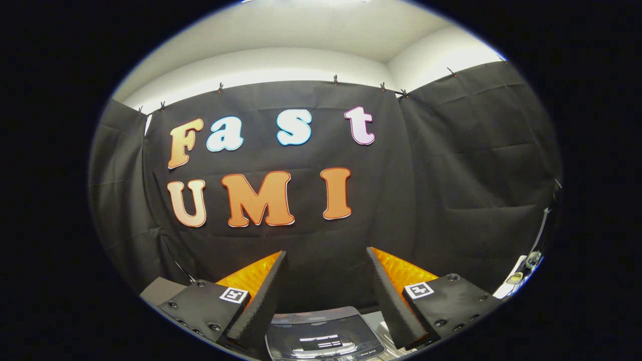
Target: Put the clothes into the washing machine and then close the washing machine lid.
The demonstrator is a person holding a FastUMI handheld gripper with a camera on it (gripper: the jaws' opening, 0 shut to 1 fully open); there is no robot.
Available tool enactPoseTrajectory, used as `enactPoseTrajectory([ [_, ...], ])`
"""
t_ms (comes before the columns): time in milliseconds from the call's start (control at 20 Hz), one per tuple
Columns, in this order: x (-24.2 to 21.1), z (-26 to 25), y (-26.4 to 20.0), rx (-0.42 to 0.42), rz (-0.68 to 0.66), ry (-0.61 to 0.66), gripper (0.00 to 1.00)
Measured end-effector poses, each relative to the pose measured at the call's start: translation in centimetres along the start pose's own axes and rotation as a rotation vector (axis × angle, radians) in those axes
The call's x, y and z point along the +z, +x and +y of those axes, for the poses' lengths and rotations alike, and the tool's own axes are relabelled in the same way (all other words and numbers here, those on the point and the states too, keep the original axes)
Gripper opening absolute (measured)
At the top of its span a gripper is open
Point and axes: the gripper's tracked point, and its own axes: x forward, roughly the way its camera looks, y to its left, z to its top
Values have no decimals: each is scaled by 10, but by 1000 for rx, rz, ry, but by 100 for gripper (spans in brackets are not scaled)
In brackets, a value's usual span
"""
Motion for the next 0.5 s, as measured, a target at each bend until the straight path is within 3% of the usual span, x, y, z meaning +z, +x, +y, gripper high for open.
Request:
enactPoseTrajectory([
  [500,6,10,-10,-7,-1,-19,98],
])
